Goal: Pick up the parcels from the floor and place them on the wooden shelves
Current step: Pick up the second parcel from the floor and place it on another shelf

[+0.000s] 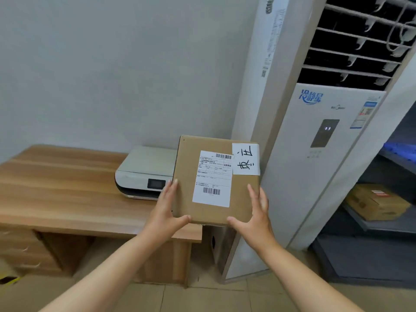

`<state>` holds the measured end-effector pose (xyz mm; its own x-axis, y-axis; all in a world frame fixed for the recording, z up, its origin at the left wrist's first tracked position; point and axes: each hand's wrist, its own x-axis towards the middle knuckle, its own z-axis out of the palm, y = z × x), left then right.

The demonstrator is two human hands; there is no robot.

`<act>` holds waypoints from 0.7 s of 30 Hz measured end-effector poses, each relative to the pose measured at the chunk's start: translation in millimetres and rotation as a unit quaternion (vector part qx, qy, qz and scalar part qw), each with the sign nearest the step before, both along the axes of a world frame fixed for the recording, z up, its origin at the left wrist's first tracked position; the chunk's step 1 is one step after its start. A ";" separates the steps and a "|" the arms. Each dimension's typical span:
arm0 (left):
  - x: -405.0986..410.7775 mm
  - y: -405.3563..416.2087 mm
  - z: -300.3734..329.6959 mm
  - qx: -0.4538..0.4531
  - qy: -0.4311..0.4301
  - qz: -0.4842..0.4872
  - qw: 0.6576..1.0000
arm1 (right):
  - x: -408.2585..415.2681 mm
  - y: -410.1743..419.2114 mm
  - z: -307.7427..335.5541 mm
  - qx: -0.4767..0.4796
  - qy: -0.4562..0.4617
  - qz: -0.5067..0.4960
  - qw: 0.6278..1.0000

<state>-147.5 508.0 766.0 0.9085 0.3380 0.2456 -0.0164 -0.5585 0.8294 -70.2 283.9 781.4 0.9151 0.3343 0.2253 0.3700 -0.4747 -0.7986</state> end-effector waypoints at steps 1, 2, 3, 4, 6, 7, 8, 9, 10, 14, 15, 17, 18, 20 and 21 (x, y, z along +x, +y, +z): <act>-3.6 12.3 0.7 -0.003 -0.002 0.006 1.000 | 1.6 13.6 1.5 -0.001 -0.003 0.013 1.000; -6.8 25.1 1.4 -0.005 -0.005 0.013 1.000 | 3.2 28.2 3.2 -0.003 -0.008 0.025 1.000; -9.9 37.6 2.4 -0.004 -0.007 0.021 1.000 | 5.1 42.5 5.0 -0.005 -0.014 0.035 0.999; -12.6 50.5 3.4 -0.003 -0.010 0.029 1.000 | 6.9 57.1 6.7 -0.006 -0.019 0.045 0.999; -17.6 77.0 5.0 -0.004 -0.014 0.048 0.999 | 10.4 87.2 10.1 -0.008 -0.023 0.066 0.997; -20.0 90.5 5.7 -0.006 -0.015 0.058 0.998 | 12.6 102.5 11.2 -0.008 -0.025 0.076 0.997; -22.2 103.9 6.3 -0.006 -0.018 0.068 0.998 | 14.8 117.8 11.8 -0.010 -0.028 0.085 0.996; -24.1 117.8 6.6 -0.006 -0.021 0.078 0.997 | 17.1 133.5 11.8 -0.012 -0.032 0.094 0.995; -26.0 132.0 6.7 -0.003 -0.024 0.086 0.996 | 19.3 149.3 11.7 -0.016 -0.037 0.103 0.994; -36.0 188.6 7.4 0.013 -0.034 0.113 0.993 | 23.5 212.5 11.0 -0.028 -0.059 0.134 0.989; -39.5 202.2 7.5 0.018 -0.033 0.119 0.992 | 23.3 228.3 10.8 -0.029 -0.061 0.143 0.987; -49.2 229.3 7.3 0.027 -0.026 0.137 0.990 | 21.3 260.2 10.1 -0.031 -0.060 0.157 0.985; -55.4 242.4 7.3 0.030 -0.023 0.148 0.988 | 19.6 276.3 9.5 -0.029 -0.058 0.165 0.984; -70.4 267.1 7.4 0.036 -0.020 0.173 0.984 | 14.7 308.6 8.1 -0.025 -0.055 0.187 0.981; -78.7 278.4 7.6 0.038 -0.016 0.186 0.982 | 11.3 324.2 8.0 -0.024 -0.052 0.199 0.978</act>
<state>-226.2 786.4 773.6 0.7169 0.6246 0.3096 0.1745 -0.5907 0.7878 -58.9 608.0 789.4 0.6828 0.6721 0.2866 0.6118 -0.3115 -0.7271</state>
